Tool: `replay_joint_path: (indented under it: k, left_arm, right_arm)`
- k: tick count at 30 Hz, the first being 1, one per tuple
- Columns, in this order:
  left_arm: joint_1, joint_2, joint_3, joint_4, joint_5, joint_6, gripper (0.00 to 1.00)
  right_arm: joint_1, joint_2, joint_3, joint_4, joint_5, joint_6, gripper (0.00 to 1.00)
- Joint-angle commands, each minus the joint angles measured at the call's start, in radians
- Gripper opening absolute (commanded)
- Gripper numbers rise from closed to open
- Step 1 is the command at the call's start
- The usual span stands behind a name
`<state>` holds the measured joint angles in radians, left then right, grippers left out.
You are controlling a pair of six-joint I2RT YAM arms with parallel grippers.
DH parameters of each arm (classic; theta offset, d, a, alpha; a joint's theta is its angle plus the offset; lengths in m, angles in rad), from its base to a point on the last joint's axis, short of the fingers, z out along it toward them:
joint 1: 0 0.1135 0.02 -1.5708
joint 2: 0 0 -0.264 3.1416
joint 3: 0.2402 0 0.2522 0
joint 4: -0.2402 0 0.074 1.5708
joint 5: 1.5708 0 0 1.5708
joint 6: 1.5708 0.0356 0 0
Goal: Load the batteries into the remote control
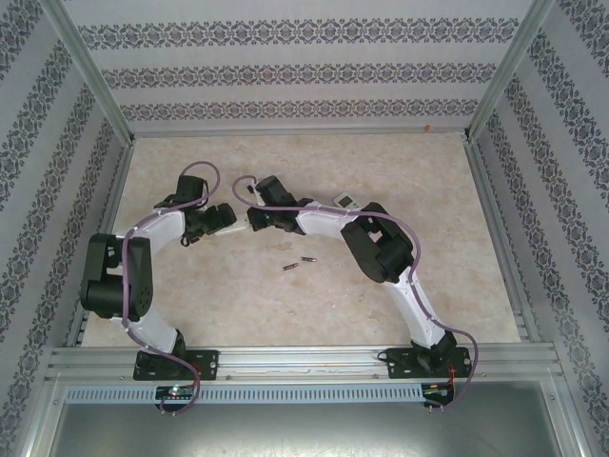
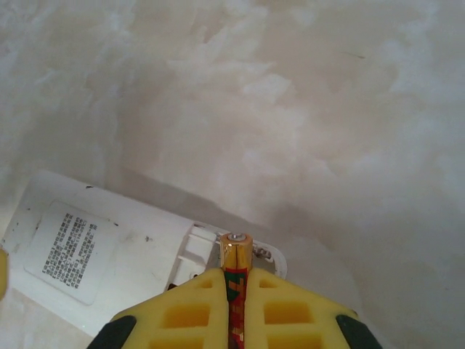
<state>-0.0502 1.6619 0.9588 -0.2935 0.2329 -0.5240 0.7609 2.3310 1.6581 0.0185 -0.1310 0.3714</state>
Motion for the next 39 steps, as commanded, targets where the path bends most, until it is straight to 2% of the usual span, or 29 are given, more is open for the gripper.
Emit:
replay_joint_path:
  k: [1, 10, 16, 24, 29, 36, 39]
  left_arm:
    - [0.01, 0.051, 0.043, 0.048, 0.062, 0.022, 0.86]
    - [0.01, 0.092, 0.026, 0.063, 0.085, 0.005, 0.69]
    - [0.01, 0.087, 0.01, 0.063, 0.08, 0.009, 0.68]
    - [0.01, 0.075, 0.018, 0.059, 0.078, 0.013, 0.67]
    - [0.01, 0.075, 0.029, 0.047, 0.076, 0.016, 0.67]
    - [0.01, 0.067, 0.028, 0.035, 0.067, 0.022, 0.66]
    - [0.01, 0.068, 0.029, 0.031, 0.065, 0.023, 0.66]
  right_arm:
    - [-0.011, -0.029, -0.023, -0.017, 0.025, 0.051, 0.12]
    - [-0.012, -0.057, -0.043, -0.032, 0.061, 0.087, 0.18]
    - [-0.012, -0.098, -0.053, -0.042, 0.063, 0.094, 0.26]
    - [-0.016, -0.136, -0.025, -0.067, 0.067, 0.084, 0.27]
    - [-0.032, -0.077, 0.059, -0.14, 0.035, 0.096, 0.27]
    - [-0.034, 0.038, 0.263, -0.348, -0.032, 0.076, 0.28]
    - [-0.027, 0.071, 0.33, -0.415, -0.024, 0.064, 0.29]
